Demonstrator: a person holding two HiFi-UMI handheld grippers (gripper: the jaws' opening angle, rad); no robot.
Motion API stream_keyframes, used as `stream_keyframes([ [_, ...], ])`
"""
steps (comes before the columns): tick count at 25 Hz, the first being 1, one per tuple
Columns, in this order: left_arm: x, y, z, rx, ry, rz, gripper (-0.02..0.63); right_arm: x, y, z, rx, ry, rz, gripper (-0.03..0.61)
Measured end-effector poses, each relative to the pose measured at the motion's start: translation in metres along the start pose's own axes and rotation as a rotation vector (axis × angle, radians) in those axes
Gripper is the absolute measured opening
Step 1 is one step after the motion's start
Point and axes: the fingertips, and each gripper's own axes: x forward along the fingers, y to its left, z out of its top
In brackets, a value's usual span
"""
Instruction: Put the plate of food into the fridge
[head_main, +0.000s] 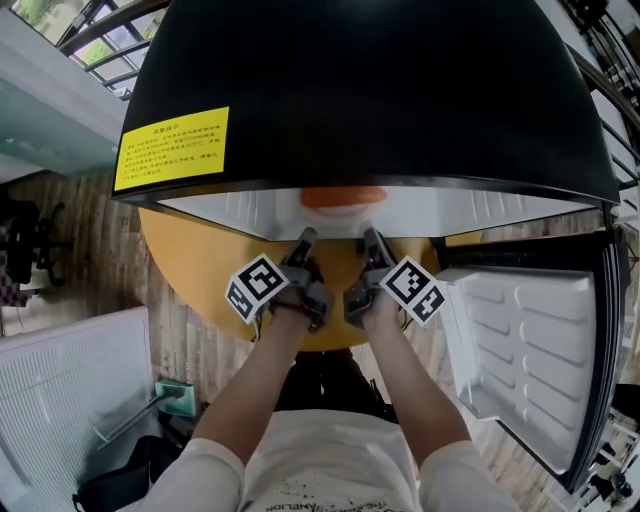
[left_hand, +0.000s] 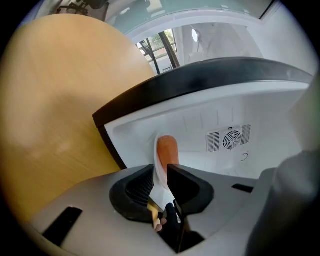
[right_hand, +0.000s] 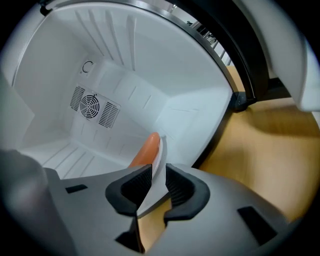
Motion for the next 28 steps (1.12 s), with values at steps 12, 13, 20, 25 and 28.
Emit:
stream_keyframes([
  [12,-0.052,-0.018,-0.024,0.174,0.114,-0.031,0.086,-0.048,0.024,-0.018,-0.136,0.083,0.051,0.063],
  [13,-0.056,-0.02,-0.027,0.196,0.13,-0.039,0.084,-0.053,0.027,-0.019,-0.153,0.091,0.056,0.06],
  [20,-0.092,-0.035,-0.039,0.39,0.188,-0.069,0.061,-0.092,0.045,-0.025,-0.288,0.139,0.105,0.041],
  [25,-0.125,-0.049,-0.051,0.514,0.218,-0.097,0.034,-0.123,0.062,-0.026,-0.352,0.141,0.159,0.034],
  [28,-0.146,-0.058,-0.059,0.608,0.229,-0.115,0.029,-0.143,0.07,-0.031,-0.428,0.144,0.167,0.034],
])
